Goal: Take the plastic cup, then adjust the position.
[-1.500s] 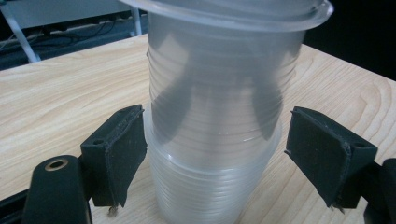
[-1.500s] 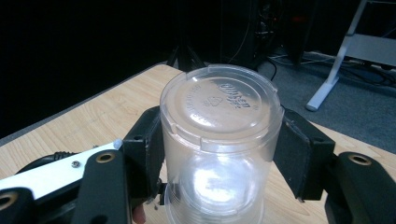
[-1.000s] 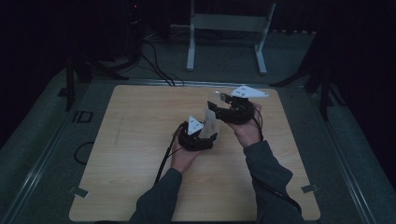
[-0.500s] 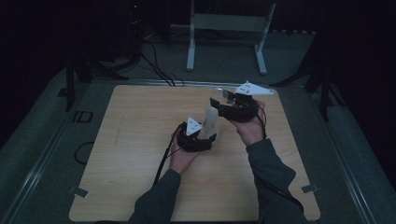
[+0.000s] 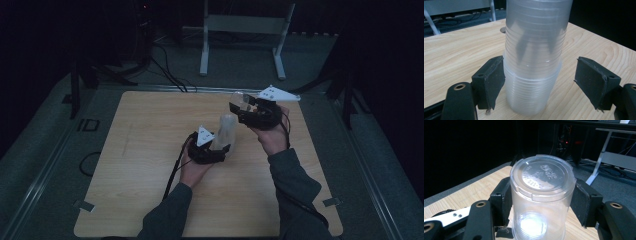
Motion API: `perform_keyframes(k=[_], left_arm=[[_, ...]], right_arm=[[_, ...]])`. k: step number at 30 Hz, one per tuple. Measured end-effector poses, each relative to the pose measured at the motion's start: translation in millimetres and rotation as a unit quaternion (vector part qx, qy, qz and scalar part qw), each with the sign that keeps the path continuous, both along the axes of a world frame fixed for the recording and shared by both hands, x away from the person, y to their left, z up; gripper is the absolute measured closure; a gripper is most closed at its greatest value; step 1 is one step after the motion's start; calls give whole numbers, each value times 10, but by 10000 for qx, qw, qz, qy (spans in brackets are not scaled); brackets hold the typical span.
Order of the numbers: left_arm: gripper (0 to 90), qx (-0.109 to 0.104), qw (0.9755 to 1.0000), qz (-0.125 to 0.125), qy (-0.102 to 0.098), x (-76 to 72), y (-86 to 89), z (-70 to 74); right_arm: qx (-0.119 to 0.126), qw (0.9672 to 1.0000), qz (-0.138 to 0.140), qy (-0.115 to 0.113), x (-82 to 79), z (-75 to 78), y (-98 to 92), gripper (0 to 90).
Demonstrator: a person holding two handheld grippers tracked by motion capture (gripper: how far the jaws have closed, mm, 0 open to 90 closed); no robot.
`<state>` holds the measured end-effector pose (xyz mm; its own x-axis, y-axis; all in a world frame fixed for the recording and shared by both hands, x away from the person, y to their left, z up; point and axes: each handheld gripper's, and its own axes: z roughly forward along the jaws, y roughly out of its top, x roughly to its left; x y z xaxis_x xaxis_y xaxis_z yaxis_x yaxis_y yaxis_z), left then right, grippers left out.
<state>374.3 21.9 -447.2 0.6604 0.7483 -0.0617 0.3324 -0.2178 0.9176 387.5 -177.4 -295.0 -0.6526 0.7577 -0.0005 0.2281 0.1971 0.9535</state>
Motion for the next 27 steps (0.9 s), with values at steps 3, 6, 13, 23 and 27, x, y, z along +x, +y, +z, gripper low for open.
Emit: perform_keyframes(k=[3,6,13,23,27], left_arm=[[234,0,10000,-12,-14,-7,4,-3],[234,-27,10000,-3,-24,-12,9,-1],[234,-51,10000,-4,-29,-26,16,-6],[234,-58,9999,-79,-43,-78,14,-10],[241,-84,9999,-85,-80,-99,14,-1]], right_arm=[[19,10000,-21,-25,-8,9,-31,395],[19,10000,-59,-15,-7,6,-60,395],[49,9999,-150,2,-13,-10,-135,395],[106,9994,-337,3,-68,-44,-338,395],[115,9991,-405,13,-91,-68,-413,396]])
